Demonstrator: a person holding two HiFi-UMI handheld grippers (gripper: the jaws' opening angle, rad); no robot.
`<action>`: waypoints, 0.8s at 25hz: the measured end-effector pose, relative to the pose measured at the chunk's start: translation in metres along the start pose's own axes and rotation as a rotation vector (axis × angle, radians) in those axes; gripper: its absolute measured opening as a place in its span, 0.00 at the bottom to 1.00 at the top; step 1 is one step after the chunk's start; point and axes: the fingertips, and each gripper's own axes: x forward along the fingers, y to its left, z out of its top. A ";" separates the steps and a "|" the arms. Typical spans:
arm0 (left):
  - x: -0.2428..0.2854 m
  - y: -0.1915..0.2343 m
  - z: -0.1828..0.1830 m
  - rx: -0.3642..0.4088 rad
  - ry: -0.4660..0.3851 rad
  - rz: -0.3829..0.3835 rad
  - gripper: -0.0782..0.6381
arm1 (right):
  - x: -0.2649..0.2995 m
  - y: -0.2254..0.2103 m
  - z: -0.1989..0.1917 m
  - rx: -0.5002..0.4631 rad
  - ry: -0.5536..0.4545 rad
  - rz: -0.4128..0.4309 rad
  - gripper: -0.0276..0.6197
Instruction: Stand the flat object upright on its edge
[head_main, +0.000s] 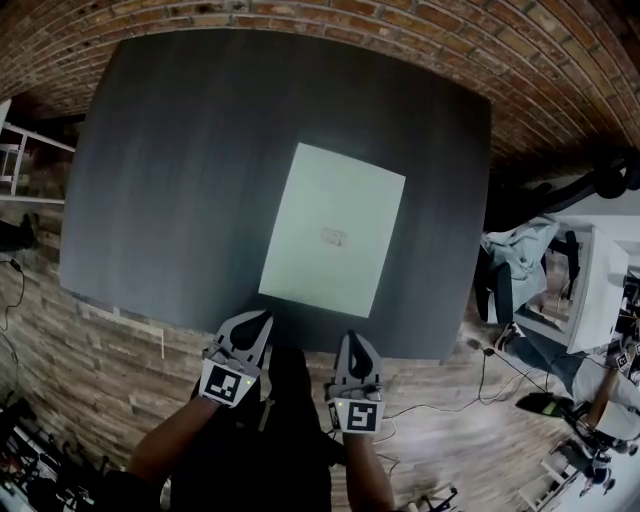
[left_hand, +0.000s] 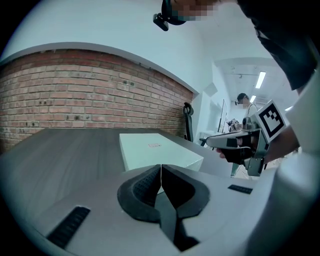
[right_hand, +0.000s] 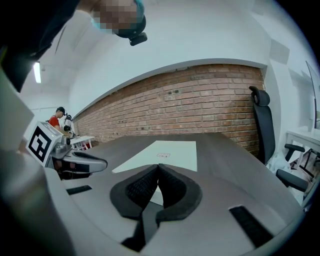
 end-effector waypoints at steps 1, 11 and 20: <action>0.001 0.001 -0.003 -0.001 0.004 0.000 0.16 | 0.002 -0.001 -0.004 0.006 0.009 -0.004 0.08; 0.013 0.014 -0.031 -0.030 0.057 0.020 0.16 | 0.008 -0.027 -0.030 0.020 0.029 -0.070 0.08; 0.017 0.019 -0.045 -0.057 0.069 0.024 0.16 | 0.013 -0.036 -0.055 0.025 0.080 -0.078 0.30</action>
